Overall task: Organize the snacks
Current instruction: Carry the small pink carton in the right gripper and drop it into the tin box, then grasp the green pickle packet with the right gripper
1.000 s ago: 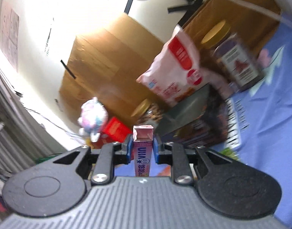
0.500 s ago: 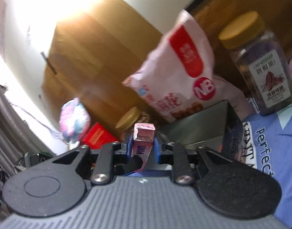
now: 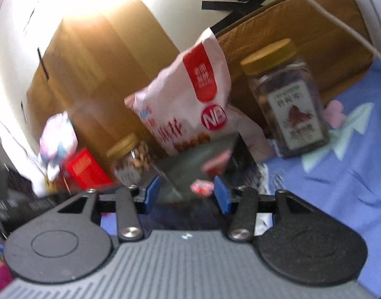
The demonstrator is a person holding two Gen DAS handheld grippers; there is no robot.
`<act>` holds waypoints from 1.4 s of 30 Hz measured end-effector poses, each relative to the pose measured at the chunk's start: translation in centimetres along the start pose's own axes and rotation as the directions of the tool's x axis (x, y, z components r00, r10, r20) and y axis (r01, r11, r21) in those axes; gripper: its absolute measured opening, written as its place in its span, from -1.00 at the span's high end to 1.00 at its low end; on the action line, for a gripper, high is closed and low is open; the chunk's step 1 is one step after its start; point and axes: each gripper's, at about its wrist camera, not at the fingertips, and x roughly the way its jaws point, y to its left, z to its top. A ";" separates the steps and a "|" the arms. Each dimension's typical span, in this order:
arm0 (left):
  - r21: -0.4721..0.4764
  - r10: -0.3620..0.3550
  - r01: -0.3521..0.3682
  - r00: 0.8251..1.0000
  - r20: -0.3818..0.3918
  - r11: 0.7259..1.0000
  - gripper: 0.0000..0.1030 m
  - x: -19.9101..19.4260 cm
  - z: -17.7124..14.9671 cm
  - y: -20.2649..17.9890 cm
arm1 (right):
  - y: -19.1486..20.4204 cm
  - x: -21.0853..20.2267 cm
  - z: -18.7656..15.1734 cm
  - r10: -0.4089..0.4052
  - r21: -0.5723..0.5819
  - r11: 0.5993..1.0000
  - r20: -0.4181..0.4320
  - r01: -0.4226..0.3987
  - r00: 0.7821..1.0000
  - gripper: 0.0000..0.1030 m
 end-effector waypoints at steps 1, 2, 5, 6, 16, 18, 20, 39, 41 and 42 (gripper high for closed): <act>0.026 -0.009 0.009 1.000 -0.010 1.000 -0.65 -0.2 -0.6 -0.8 | -0.1 -0.5 -0.8 -0.024 -0.016 1.000 -0.015 0.024 1.000 -0.01; 0.054 -0.009 0.010 1.000 -0.018 0.998 -0.65 -0.3 -1.1 -1.6 | 0.0 -0.5 -1.2 -0.048 -0.028 0.998 -0.027 0.047 0.998 -0.01; 0.193 0.024 -0.014 0.999 -0.048 0.981 -0.69 0.4 -3.0 -4.6 | -0.3 -0.7 -2.8 -0.126 -0.072 0.990 -0.076 0.120 0.989 -0.01; 0.224 0.040 -0.026 0.997 -0.060 0.974 -0.69 0.8 -3.6 -5.4 | -0.5 -0.5 -3.2 -0.165 -0.088 0.984 -0.101 0.156 0.981 -0.01; 0.020 -0.078 0.081 0.987 -0.141 0.996 -0.69 -0.6 -6.0 -5.4 | 1.6 -1.9 -7.0 -0.149 -0.226 0.968 -0.159 0.111 0.976 0.51; -0.023 -0.099 0.097 0.983 -0.154 0.995 -0.69 -1.3 -6.6 -5.0 | 1.7 -3.2 -7.5 -0.113 -0.185 0.979 -0.147 0.085 0.983 0.69; -0.045 -0.109 0.103 0.980 -0.164 0.994 -0.69 -1.5 -7.1 -5.0 | 1.5 -4.5 -7.8 -0.107 -0.141 0.986 -0.123 0.090 0.987 0.71; -0.063 -0.145 0.132 0.944 -0.297 0.989 -0.06 0.0 -11.0 -8.4 | 8.6 -9.1 -13.3 -0.171 -0.527 0.834 0.037 0.165 0.985 0.71; -0.096 -0.126 0.101 0.944 -0.305 0.990 0.29 -0.2 -11.1 -6.9 | 8.8 -8.9 -13.5 -0.161 -0.541 0.827 0.034 0.154 0.986 0.60; -0.129 -0.141 0.106 0.941 -0.307 0.986 0.42 -0.2 -11.2 -6.0 | 8.8 -8.8 -13.7 -0.158 -0.541 0.828 0.028 0.148 0.987 0.57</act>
